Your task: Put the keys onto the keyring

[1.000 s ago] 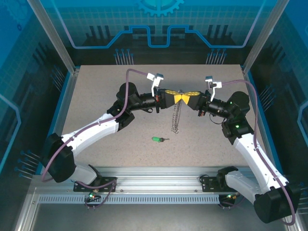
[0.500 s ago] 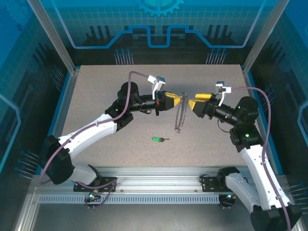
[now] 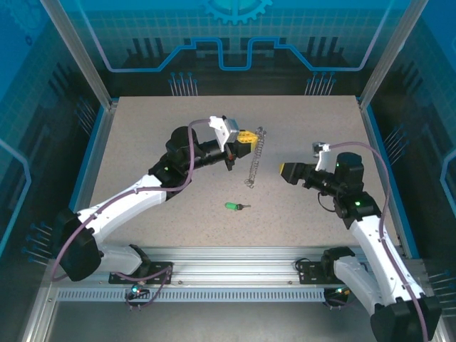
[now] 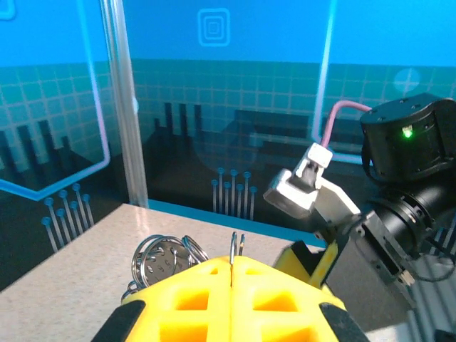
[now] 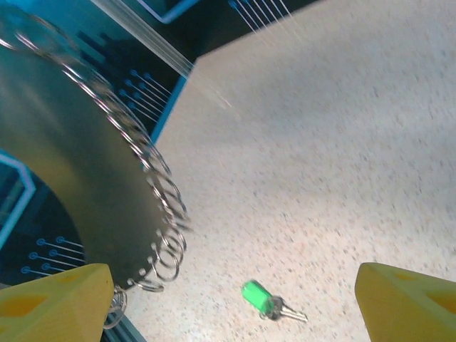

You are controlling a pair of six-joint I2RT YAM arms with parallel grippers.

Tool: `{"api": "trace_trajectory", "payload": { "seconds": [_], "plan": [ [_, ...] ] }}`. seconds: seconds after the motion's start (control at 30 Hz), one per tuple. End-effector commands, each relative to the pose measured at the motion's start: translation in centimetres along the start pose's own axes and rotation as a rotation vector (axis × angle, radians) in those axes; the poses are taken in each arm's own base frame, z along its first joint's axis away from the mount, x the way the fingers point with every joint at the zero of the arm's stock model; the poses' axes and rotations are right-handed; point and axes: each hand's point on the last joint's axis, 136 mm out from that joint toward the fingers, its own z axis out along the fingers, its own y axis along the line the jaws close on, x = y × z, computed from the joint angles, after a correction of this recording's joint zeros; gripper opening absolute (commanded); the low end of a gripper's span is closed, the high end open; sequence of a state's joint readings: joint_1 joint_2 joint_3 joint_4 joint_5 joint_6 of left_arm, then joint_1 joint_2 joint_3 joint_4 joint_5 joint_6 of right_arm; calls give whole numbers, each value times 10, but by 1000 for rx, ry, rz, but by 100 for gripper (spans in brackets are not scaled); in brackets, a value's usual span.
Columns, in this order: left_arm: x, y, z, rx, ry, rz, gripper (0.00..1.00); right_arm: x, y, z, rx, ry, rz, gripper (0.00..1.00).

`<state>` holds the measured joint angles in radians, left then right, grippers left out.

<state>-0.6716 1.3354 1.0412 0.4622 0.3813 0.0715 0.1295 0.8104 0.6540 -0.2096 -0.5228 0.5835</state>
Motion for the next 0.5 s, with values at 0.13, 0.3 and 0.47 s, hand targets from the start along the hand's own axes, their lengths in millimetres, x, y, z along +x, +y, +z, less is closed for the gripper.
{"api": "trace_trajectory", "payload": {
  "seconds": [0.13,0.3,0.47],
  "plan": [
    [-31,1,-7,-60,-103,220,0,19,-31,14,59,38,67,89],
    [-27,2,-5,-66,-91,235,0,30,-38,22,84,89,69,90],
    [-27,5,-4,-76,-95,213,0,52,-34,31,150,213,3,90]
  ]
}}
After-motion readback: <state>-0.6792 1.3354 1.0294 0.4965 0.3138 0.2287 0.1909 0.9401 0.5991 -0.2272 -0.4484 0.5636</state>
